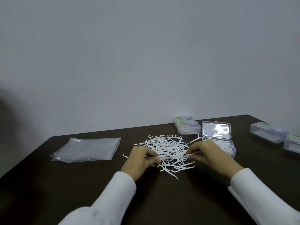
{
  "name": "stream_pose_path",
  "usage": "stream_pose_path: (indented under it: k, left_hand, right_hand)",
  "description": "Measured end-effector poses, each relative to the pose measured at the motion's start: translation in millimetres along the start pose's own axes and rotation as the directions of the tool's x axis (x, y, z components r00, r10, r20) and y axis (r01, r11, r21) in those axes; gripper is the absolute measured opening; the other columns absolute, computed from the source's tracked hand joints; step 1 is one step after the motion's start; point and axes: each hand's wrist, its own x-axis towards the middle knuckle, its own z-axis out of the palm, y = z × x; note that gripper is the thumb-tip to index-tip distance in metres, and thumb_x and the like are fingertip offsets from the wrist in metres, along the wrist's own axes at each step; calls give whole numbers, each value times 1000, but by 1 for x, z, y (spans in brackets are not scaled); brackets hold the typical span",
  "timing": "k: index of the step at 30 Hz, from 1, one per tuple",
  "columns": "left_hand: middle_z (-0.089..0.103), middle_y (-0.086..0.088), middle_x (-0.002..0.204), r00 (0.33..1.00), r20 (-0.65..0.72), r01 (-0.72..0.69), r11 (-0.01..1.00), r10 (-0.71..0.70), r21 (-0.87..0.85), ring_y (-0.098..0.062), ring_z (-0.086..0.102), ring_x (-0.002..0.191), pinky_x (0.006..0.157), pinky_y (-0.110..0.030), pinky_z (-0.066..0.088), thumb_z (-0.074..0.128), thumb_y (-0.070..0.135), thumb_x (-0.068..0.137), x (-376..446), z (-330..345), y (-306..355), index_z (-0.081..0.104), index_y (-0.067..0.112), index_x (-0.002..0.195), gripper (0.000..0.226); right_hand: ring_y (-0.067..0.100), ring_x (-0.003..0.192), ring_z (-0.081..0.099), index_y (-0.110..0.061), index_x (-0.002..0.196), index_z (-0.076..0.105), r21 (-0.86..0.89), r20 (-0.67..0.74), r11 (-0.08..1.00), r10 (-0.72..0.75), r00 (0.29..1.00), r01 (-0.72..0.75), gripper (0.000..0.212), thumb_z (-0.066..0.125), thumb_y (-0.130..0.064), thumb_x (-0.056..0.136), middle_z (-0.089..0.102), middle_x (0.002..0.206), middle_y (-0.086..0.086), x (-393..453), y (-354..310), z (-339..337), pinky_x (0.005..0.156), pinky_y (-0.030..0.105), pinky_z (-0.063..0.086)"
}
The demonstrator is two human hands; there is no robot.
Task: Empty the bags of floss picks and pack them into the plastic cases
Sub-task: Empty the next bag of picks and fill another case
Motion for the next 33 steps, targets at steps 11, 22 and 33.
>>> stream_pose_path:
  k: [11,22,33]
  left_hand:
    - [67,16,72,989,-140,-61,985,38,-162,6,60,70,62,-7,42,77,18,76,17,9,24,77,20,85,10]
    - [68,17,80,983,-133,-152,973,130,-174,3,59,81,72,-12,44,73,25,79,48,41,56,75,27,92,13]
    - [72,13,82,992,-68,-124,908,105,-401,1,65,79,76,-18,52,74,23,78,83,79,83,76,21,93,15]
  right_hand:
    - [5,75,57,-11,94,74,153,-289,957,281,915,-246,16,72,-11,78,65,86,-6,-8,65,-34,67,7,41]
    - [17,105,56,-32,103,69,-85,-174,926,349,921,-367,19,65,-30,84,66,109,-5,-11,96,-32,103,42,38]
    - [11,99,59,-25,112,64,-20,-309,905,398,864,-425,25,61,-29,87,66,107,-4,-18,102,-35,109,41,31]
